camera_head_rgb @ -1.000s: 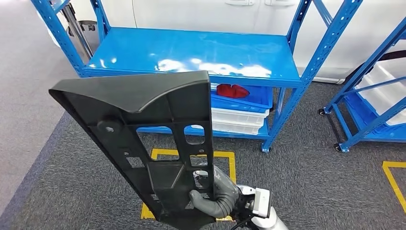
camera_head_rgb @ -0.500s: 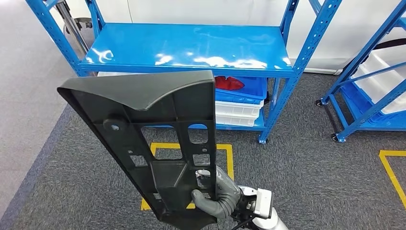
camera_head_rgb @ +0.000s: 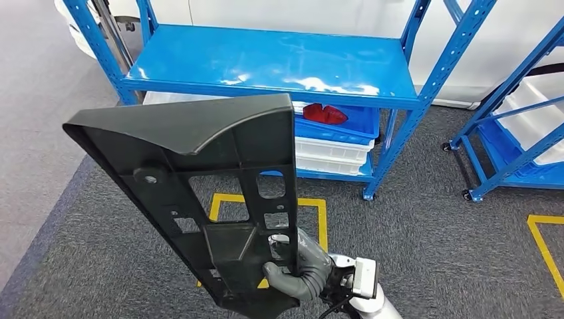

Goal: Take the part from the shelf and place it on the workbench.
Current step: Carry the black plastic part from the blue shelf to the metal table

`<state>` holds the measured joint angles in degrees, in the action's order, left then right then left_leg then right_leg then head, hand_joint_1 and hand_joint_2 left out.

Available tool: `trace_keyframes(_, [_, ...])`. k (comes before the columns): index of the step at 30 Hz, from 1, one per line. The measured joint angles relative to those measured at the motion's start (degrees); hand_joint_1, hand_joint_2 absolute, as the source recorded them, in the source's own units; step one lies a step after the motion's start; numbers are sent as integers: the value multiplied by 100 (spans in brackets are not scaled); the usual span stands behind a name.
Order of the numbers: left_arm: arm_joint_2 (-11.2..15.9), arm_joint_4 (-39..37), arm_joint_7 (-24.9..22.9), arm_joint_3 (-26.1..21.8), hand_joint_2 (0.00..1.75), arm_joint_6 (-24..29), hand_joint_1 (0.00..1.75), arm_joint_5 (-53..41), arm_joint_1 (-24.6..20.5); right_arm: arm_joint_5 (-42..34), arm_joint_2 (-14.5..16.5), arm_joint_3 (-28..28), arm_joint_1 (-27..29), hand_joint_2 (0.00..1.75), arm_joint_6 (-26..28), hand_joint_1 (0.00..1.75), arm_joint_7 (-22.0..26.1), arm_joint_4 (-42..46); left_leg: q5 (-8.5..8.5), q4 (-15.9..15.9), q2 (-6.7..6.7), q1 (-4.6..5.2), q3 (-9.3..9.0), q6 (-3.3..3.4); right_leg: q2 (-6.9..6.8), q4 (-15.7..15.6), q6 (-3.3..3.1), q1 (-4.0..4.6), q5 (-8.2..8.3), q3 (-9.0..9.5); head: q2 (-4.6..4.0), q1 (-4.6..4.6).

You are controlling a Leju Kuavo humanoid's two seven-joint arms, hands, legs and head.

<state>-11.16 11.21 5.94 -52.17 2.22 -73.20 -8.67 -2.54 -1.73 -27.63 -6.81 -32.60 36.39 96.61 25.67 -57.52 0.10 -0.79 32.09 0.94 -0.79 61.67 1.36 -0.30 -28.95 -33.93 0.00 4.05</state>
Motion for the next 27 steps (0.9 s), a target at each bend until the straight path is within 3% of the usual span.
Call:
trace_keyframes(2, [-1,0,1,0,175,1,0,0,3,-3,0,-1,-11,175,-8,175,1,-15,-21,-1,-25,7,37,40,25,767,37,-11,-380,-360,0,-1])
trace_keyframes(3, [-1,0,0,-1,175,0,0,0,9,-3,0,-1,-11,175,-10,175,0,-28,-28,-4,-41,12,54,48,27,1117,45,-13,-500,-529,0,-1])
trace_keyframes(4, [-1,0,0,-1,175,-1,0,0,16,-4,0,-1,-10,175,-11,175,-1,-42,-33,-9,-63,17,65,51,28,1299,44,-12,-514,-616,0,-1])
trace_keyframes(5, [-1,0,0,-1,175,-1,0,1,20,-4,0,-2,-10,175,-12,175,-1,-51,-36,-14,-91,21,69,51,32,1257,32,-12,-418,-594,0,-1])
trace_keyframes(6, [-1,0,-1,-1,175,-1,0,1,20,-7,0,-2,-11,175,-12,175,-2,-57,-37,-18,-125,24,64,49,49,969,8,-10,-220,-450,0,-1])
trace_keyframes(8, [-5,0,0,0,175,-2,0,2,13,-20,0,-2,-13,175,-14,175,-1,-61,-42,-26,-198,36,54,30,166,141,-64,-2,156,-39,0,-1])
trace_keyframes(10, [-12,0,4,-1,175,-7,0,2,2,-40,0,-2,-5,175,-17,175,7,-64,-61,-32,-258,37,87,-21,273,-328,-115,12,274,168,0,-1])
trace_keyframes(12, [-14,0,9,-1,175,-14,0,2,3,-51,0,-2,10,175,-19,175,17,-69,-93,-18,-308,29,123,-92,264,-385,-140,17,271,164,0,0])
trace_keyframes(14, [-11,0,10,0,175,-20,0,1,10,-53,3,-2,18,175,-19,175,25,-70,-30,-88,-266,33,166,-149,196,-450,-186,-12,313,181,0,1])
trace_keyframes(16, [-8,0,9,0,175,-26,0,-4,7,-55,8,-2,22,175,-19,175,33,-70,265,-561,-149,32,387,-189,106,-501,-229,-34,347,195,0,2])
trace_keyframes(18, [-6,0,8,-1,175,-34,0,-9,5,-55,10,-2,41,175,-23,175,35,-74,614,-1344,-89,21,751,-229,17,-493,-245,-24,349,178,0,2])
trace_keyframes(19, [-4,0,8,-1,175,-39,0,-11,6,-54,11,-2,50,175,-26,175,35,-75,679,-1599,-79,16,864,-245,-29,-483,-247,-20,346,171,0,2])
trace_keyframes(20, [-1,0,5,-2,175,-43,0,-13,7,-54,11,-2,57,175,-27,175,35,-78,630,-1631,-64,14,863,-255,-75,-473,-246,-18,342,166,0,2])
trace_keyframes(21, [3,0,3,-2,175,-45,0,-15,8,-54,11,-2,60,175,-28,175,35,-78,487,-1435,-42,12,748,-259,-115,-461,-242,-18,336,166,0,2])
trace_keyframes(23, [9,0,-2,-2,175,-47,0,-18,4,-54,13,-1,60,175,-28,175,35,-79,146,-638,92,20,316,-245,-185,-431,-218,-6,314,173,0,2])
trace_keyframes(24, [11,0,-4,-1,175,-47,0,-20,-3,-54,13,-1,61,175,-29,175,35,-78,52,-319,155,31,153,-213,-214,-412,-197,10,302,170,0,1])
trace_keyframes(26, [13,0,-14,0,175,-47,0,-29,-13,-54,15,0,67,175,-31,175,35,-76,17,-44,207,59,37,-139,-279,-387,-148,43,293,159,0,1])
trace_keyframes(27, [13,0,-21,0,175,-48,0,-38,-8,-54,15,-1,70,175,-31,175,35,-75,-1,-40,156,63,51,-96,-317,-382,-122,46,295,155,0,1])
